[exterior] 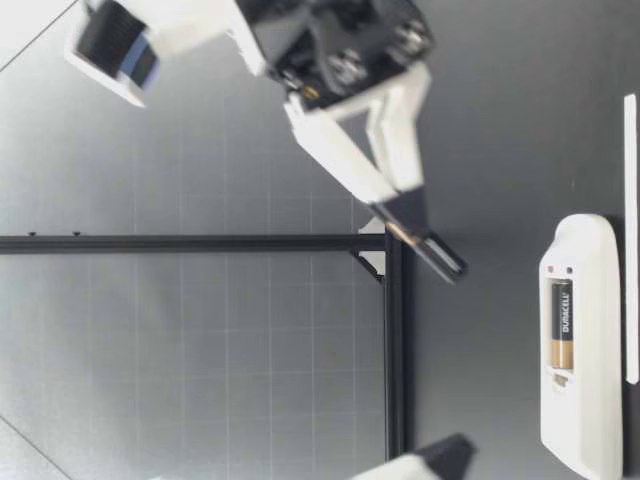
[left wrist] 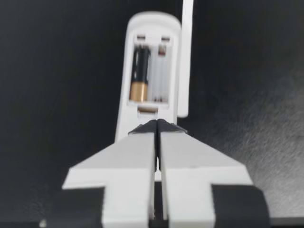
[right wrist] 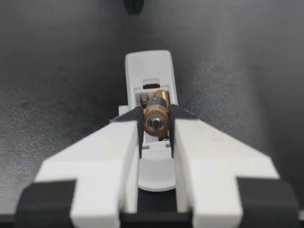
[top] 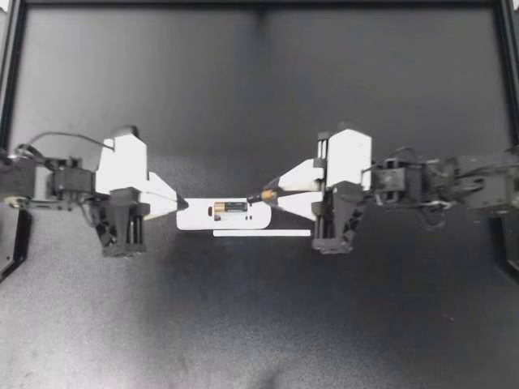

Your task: Place the battery into the slot of the remote controller.

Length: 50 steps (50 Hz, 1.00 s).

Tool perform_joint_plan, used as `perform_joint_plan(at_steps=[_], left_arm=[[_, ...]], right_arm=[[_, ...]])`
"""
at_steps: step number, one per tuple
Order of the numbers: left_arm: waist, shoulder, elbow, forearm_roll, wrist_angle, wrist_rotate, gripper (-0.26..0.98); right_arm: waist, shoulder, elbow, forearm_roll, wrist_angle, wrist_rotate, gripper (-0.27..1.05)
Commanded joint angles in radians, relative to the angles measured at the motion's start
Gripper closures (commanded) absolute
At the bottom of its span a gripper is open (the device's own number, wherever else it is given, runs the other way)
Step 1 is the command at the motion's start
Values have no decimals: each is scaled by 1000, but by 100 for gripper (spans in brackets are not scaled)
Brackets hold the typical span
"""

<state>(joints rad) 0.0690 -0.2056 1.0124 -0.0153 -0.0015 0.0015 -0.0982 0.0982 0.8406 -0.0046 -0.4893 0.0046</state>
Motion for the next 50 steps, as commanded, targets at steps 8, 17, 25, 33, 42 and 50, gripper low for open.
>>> perform_joint_plan(at_steps=[8,17,25,33,42,50], left_arm=[[3,92,-43,2,-21,0,91],[3,135,-57,2,-21,6,91],[3,149,-58,2,-20,8,91],[3,169,-58,3,-15,6,91],[2,186,-61,3,-14,5,91],[2,186,-61,2,-14,5,91]], right_arm=[[-8,52,-66,0,5,-2,78],[-6,89,-101,0,55,-5,78],[2,120,-129,-2,84,-6,78],[9,138,-147,-5,101,-8,78],[17,141,-155,-9,115,-8,79],[21,152,-160,-8,124,-6,79]])
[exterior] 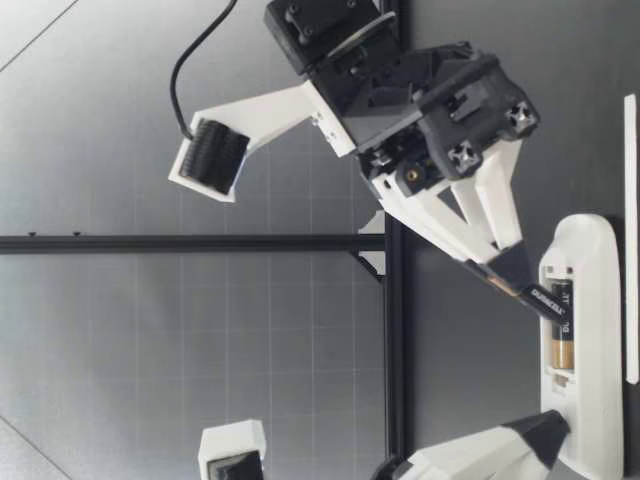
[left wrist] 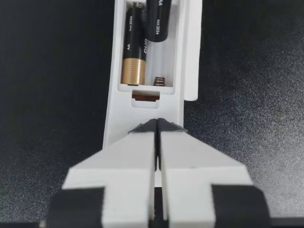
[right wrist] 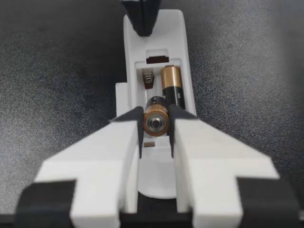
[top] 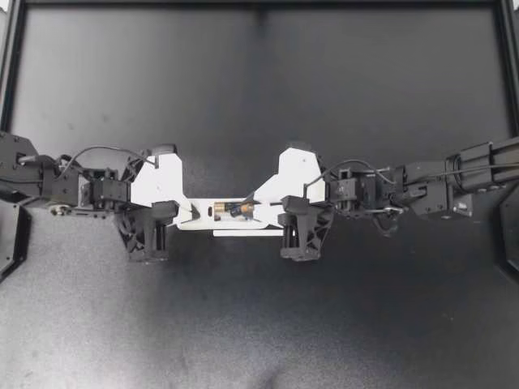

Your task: Place the battery into the slot of the remote controller.

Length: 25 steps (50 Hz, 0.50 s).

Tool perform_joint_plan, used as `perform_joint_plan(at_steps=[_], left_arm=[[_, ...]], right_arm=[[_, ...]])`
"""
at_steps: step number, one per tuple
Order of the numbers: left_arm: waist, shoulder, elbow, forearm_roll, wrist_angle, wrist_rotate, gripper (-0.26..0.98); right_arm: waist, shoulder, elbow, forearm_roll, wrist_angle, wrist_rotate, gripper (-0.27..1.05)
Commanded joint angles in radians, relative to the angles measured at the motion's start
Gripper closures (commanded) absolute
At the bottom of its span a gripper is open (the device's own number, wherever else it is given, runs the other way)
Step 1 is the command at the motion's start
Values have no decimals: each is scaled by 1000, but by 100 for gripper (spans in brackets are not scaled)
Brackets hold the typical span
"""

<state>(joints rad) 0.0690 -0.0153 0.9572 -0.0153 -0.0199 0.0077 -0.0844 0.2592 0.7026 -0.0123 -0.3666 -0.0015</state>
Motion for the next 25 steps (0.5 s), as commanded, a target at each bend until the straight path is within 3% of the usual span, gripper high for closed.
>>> perform_joint_plan(at_steps=[1,25], left_arm=[[3,-5,-6,2,5,-2,91],[3,-6,-6,3,5,-2,91]], right_arm=[[8,-6,-21,-2,3,0,79],[8,23,-78,-3,80,-3,78]])
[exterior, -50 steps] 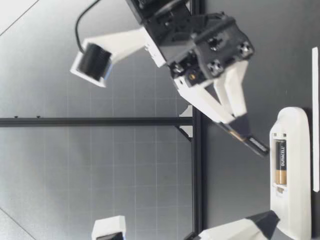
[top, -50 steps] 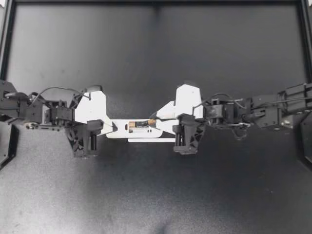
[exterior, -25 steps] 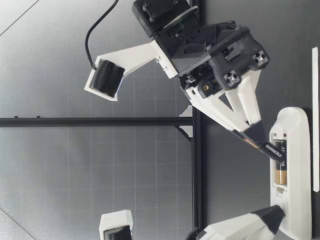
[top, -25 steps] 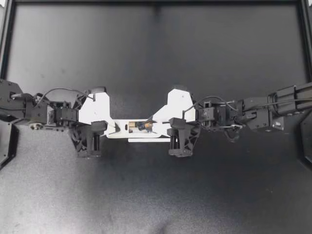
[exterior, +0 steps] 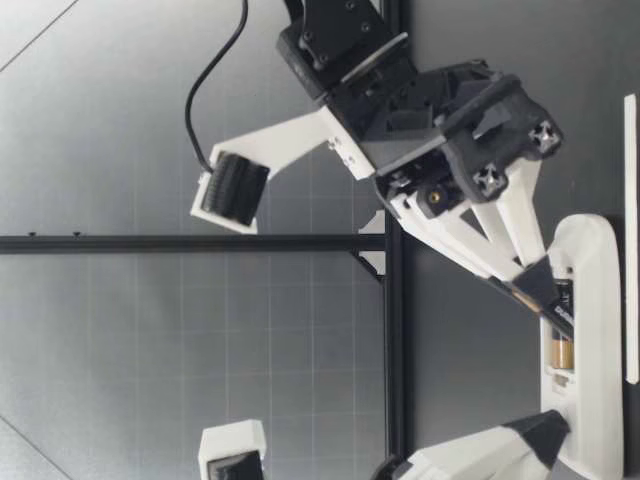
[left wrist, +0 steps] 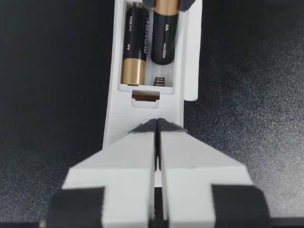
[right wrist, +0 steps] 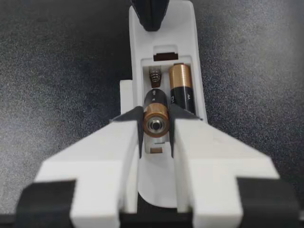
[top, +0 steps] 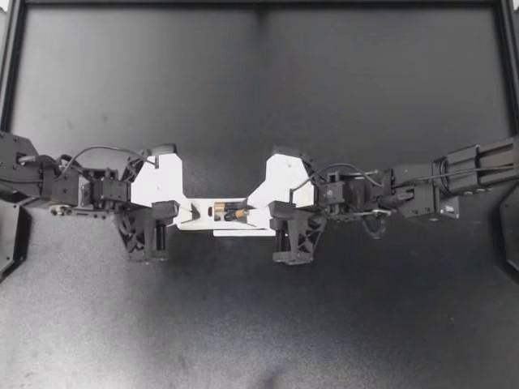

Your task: Place the battery into the slot of the remote controller.

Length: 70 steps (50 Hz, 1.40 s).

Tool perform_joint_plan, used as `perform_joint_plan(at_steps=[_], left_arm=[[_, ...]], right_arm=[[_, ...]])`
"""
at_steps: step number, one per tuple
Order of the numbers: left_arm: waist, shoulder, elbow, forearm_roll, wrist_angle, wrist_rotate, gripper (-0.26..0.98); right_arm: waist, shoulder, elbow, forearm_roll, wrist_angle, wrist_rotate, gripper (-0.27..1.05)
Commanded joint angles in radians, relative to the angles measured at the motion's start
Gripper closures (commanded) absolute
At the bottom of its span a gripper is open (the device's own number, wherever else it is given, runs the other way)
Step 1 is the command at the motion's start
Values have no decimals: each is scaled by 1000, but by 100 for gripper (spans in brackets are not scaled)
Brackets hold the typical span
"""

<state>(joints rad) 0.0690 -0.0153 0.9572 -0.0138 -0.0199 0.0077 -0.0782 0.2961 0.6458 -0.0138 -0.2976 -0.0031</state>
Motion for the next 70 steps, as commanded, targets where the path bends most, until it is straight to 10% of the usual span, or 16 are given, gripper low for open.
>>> perform_joint_plan(at_steps=[1,47,70], left_arm=[[3,-6,-8,0,5,-2,91],[3,-9,-3,0,5,-9,91],[3,-9,11,0,25,-5,91]], right_arm=[[2,-14,-23,-2,21,-2,78],[8,-140,-40,91,147,155,31],[8,-184,49,187,120,1008,83]])
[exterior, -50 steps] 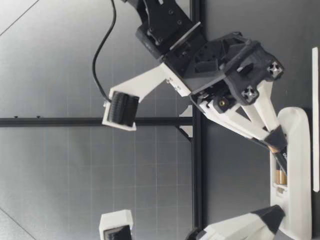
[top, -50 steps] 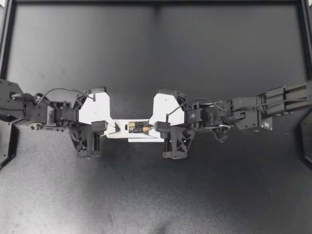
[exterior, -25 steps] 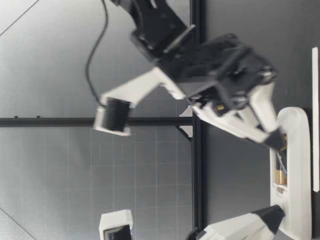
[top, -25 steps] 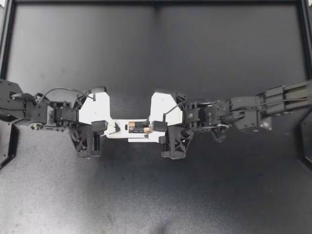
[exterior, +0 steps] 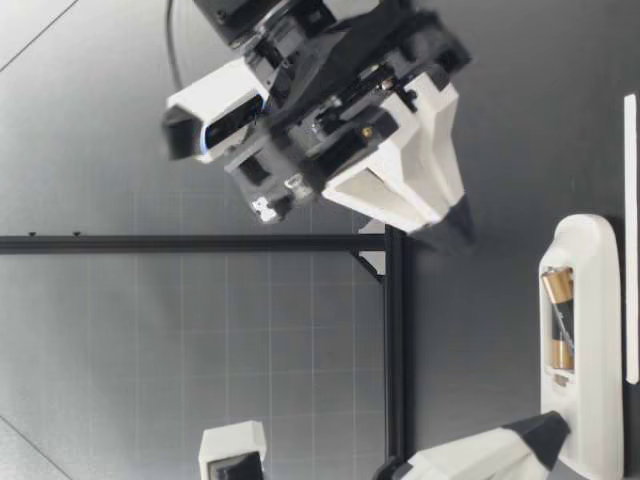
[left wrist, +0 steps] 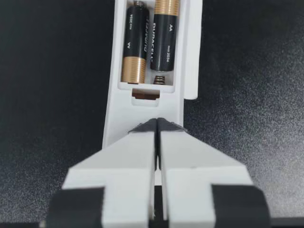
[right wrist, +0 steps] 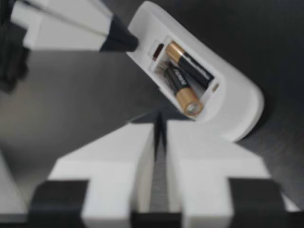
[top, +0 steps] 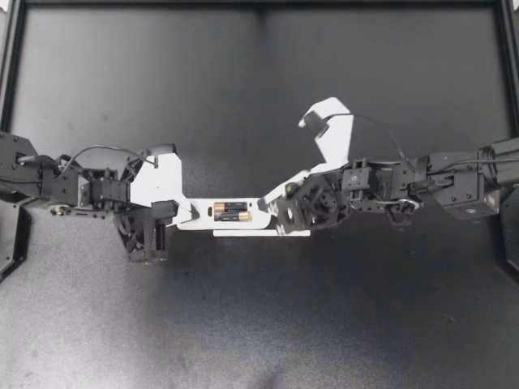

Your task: Place the battery into the slot of the remote controller.

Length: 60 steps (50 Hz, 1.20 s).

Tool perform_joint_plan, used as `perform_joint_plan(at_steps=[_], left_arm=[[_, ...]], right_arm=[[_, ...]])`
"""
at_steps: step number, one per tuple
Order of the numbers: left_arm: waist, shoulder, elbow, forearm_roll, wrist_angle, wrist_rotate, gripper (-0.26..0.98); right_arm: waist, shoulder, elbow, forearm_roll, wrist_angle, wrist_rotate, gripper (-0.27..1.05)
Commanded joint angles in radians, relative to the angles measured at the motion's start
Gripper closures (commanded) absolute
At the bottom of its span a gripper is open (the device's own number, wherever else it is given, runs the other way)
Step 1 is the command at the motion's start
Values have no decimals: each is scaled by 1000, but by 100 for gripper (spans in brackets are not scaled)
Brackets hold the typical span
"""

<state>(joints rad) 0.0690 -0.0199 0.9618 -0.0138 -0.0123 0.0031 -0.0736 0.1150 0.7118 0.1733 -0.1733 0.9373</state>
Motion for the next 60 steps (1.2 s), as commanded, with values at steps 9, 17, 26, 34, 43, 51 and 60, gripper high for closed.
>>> perform_joint_plan(at_steps=[9,17,26,34,43,51,60], left_arm=[[3,-5,3,0,20,0,91],[3,-5,3,0,18,-2,91],[3,-5,-2,2,18,-2,91],[3,-3,-2,0,18,-2,91],[3,-5,-3,2,20,0,91],[3,-5,2,2,18,0,91],[3,-3,0,0,18,0,91]], right_arm=[[8,41,-40,-12,25,110,95],[11,54,-60,-11,66,115,94],[9,72,-81,-6,86,129,95],[9,95,-95,-6,87,149,95],[3,104,-100,-6,75,149,95],[3,114,-110,-8,74,149,95],[3,138,-120,-9,78,149,95]])
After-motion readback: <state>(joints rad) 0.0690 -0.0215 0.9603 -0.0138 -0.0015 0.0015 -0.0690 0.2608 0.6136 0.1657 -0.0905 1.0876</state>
